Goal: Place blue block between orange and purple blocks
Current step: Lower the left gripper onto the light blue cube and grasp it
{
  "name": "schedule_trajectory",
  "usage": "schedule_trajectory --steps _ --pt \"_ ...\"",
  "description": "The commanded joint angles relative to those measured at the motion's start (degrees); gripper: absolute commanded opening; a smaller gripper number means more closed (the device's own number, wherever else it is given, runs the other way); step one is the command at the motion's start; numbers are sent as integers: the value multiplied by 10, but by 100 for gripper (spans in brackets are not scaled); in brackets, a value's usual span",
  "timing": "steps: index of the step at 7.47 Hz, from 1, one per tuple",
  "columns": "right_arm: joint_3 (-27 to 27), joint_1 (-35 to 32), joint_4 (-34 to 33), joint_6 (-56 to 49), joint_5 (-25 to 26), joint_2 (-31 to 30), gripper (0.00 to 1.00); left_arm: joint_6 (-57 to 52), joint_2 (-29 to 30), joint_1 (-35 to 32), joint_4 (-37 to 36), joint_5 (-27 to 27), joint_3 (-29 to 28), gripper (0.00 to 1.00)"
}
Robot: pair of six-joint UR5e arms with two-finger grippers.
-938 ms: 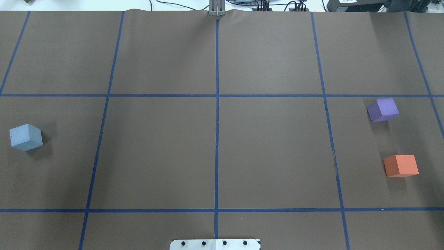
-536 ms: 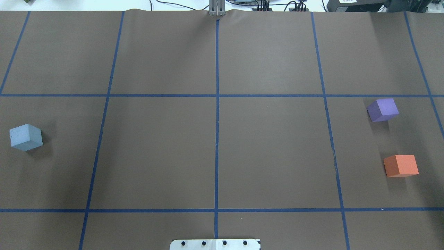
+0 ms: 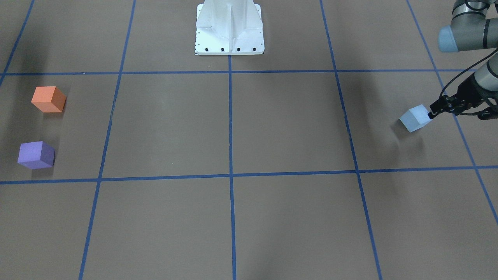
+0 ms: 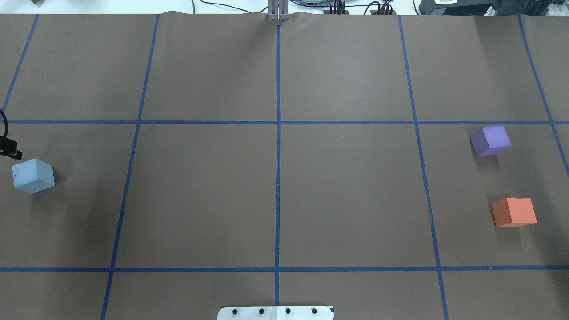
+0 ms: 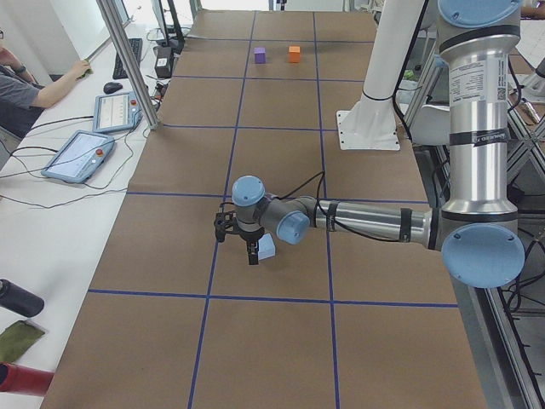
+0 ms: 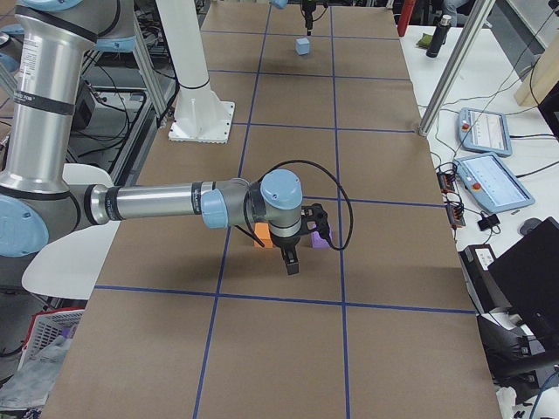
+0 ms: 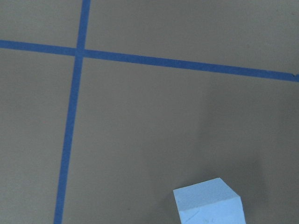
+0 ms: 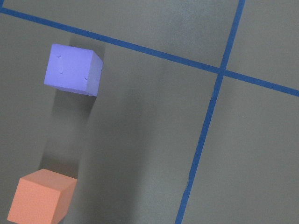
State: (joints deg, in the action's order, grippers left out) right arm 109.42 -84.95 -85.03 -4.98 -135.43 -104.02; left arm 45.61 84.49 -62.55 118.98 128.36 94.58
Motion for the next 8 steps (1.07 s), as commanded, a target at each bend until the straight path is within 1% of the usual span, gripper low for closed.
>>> schedule_trajectory --steps 1,2,4,5,6,7,8 --pt "0 1 0 0 0 -2 100 76 2 53 27 -23 -5 100" --pt "0 1 0 0 0 -2 100 93 3 61 29 -24 -1 100" --pt "0 1 0 0 0 -2 100 93 2 75 29 -45 -7 100" --pt "-1 2 0 0 0 -2 100 93 2 82 29 -50 -9 91" --pt "0 2 0 1 0 -2 100 89 2 83 29 -50 -10 48" --pt "-1 2 0 1 -1 -2 100 88 3 86 29 -50 -7 22" --pt "0 2 0 1 -4 -2 100 87 4 86 28 -47 16 3"
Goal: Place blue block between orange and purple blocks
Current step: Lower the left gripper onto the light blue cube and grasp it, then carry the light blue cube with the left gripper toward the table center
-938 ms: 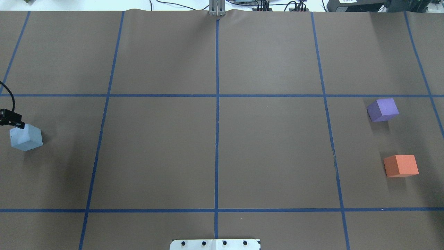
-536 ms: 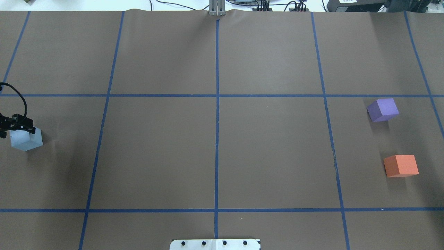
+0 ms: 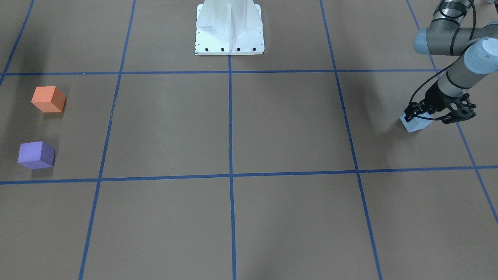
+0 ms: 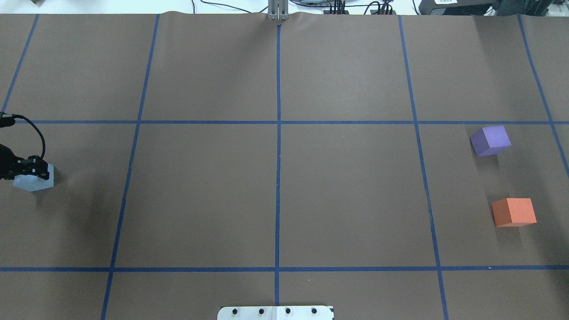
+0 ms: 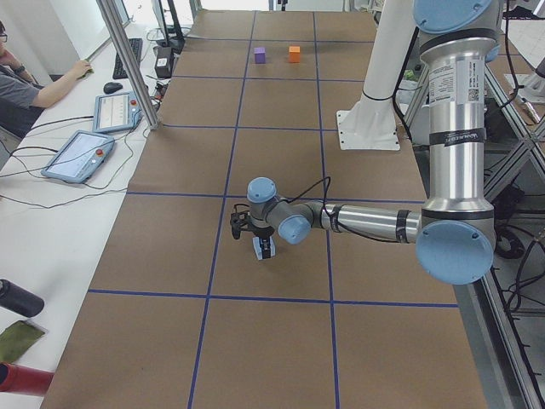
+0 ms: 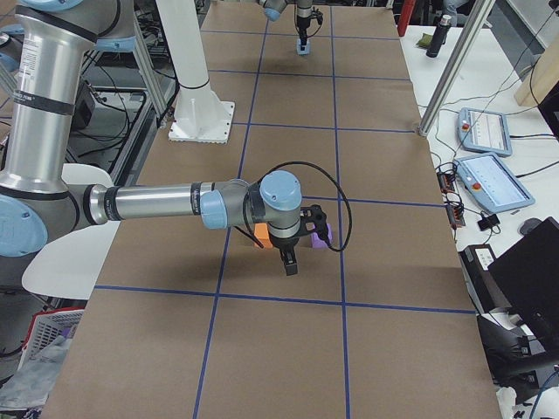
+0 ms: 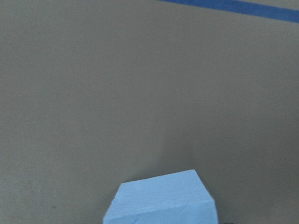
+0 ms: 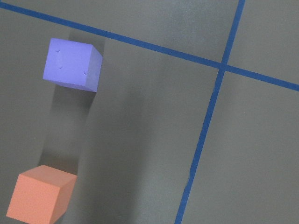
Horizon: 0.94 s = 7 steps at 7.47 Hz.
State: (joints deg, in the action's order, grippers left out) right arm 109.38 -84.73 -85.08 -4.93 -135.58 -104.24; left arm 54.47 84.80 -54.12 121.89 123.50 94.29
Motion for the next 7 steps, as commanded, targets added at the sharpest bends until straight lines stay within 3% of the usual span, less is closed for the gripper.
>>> schedule_trajectory --steps 1,3,4,6,7 --pt "0 0 -1 0 -13 -1 100 -2 6 2 -4 1 58 1" --pt "0 0 -1 1 -15 -3 100 -4 74 2 -8 2 103 2" --pt "0 0 -1 4 -16 -3 100 -3 140 8 -61 2 106 3" --pt "0 1 0 26 -16 1 100 3 298 68 -250 -6 106 5" --pt "1 1 0 28 -16 3 100 14 362 110 -309 -48 101 7"
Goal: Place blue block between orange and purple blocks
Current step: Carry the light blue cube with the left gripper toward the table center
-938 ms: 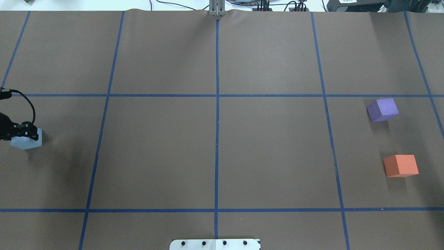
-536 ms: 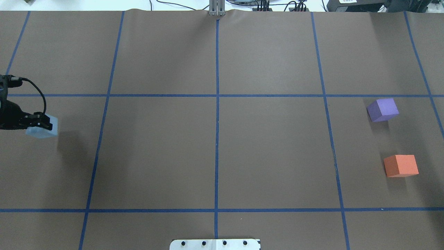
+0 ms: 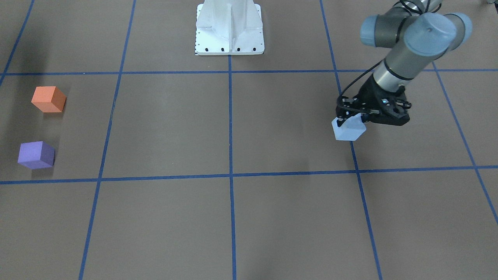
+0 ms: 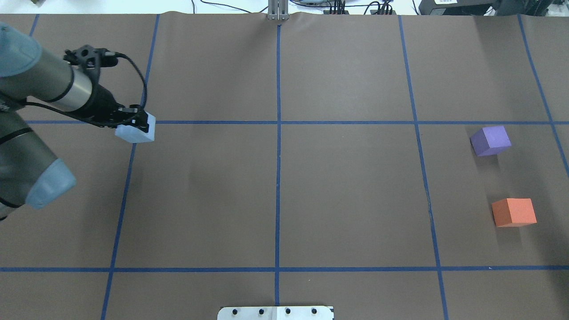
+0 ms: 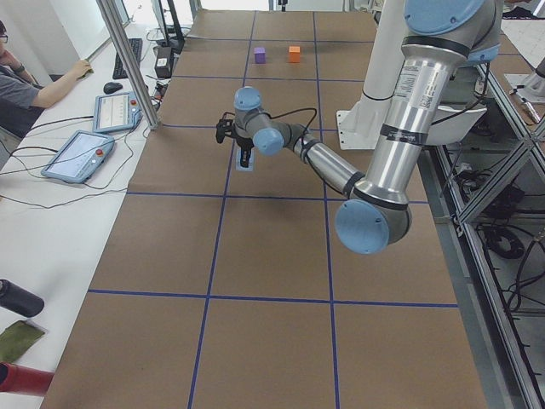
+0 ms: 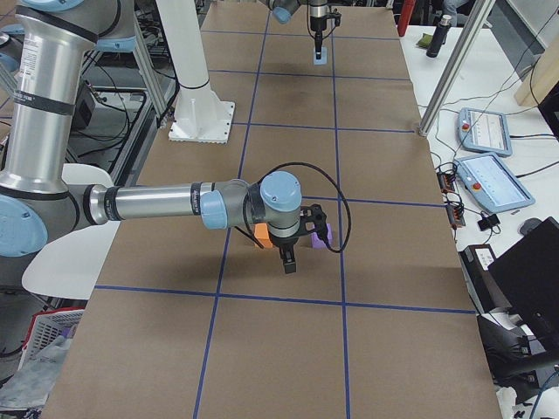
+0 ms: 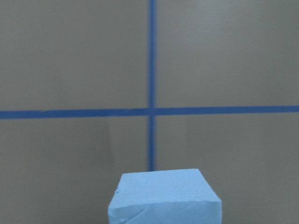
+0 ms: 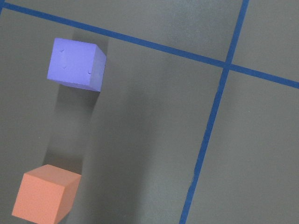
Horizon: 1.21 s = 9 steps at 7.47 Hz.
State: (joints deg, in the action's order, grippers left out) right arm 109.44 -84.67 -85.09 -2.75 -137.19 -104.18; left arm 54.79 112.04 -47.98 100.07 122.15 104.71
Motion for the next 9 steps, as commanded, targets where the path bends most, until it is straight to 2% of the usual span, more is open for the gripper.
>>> schedule_trajectory --steps 1,3,5,6,8,9 --pt "2 3 0 27 1 6 100 47 128 96 -115 -72 -12 7" --pt "2 24 0 77 4 26 100 135 212 179 -114 -142 -83 9" --pt "2 36 0 107 4 46 100 201 300 216 -107 -177 -202 15" --pt "2 43 0 123 4 56 100 203 315 222 -96 -177 -243 27" --pt "2 60 0 149 7 75 100 198 314 224 -55 -178 -281 76" --pt "3 62 -1 153 7 82 100 197 314 223 -57 -179 -278 100"
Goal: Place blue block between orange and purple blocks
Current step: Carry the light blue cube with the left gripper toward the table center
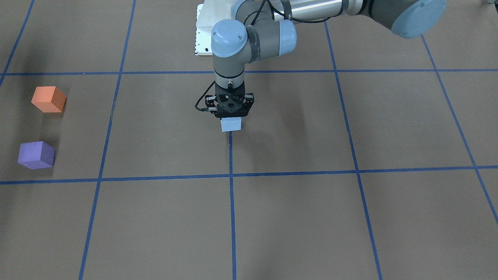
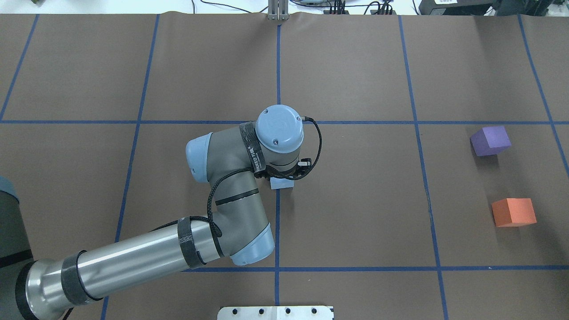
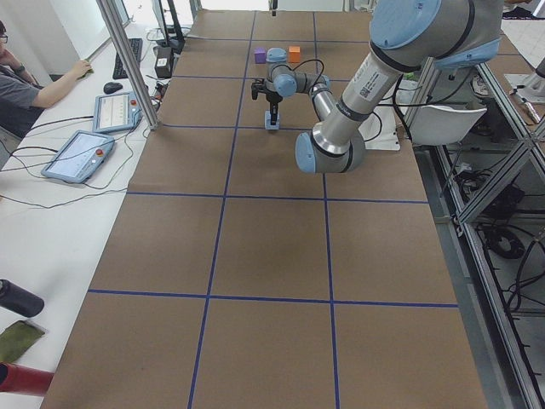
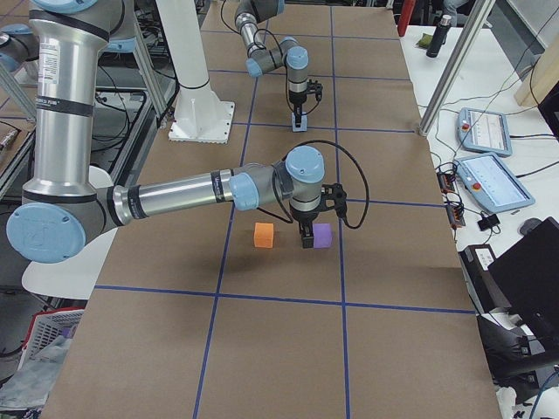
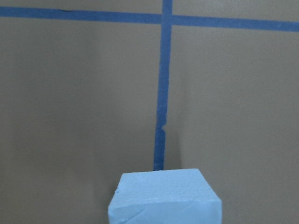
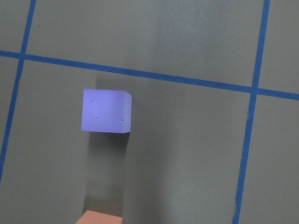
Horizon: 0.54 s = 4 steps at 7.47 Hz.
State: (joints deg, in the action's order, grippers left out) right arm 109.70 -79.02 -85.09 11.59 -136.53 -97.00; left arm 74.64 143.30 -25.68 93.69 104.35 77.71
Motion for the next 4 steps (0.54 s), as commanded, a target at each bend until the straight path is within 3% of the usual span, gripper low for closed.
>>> schedule_trajectory --steps 1,2,4 --pt "2 6 -2 17 0 23 100 -2 1 -8 1 1 15 100" --pt "3 9 -5 22 -4 41 100 -6 -3 -36 -23 10 67 100" --pt "9 56 -8 121 -2 99 100 -117 -28 -92 -157 79 179 100"
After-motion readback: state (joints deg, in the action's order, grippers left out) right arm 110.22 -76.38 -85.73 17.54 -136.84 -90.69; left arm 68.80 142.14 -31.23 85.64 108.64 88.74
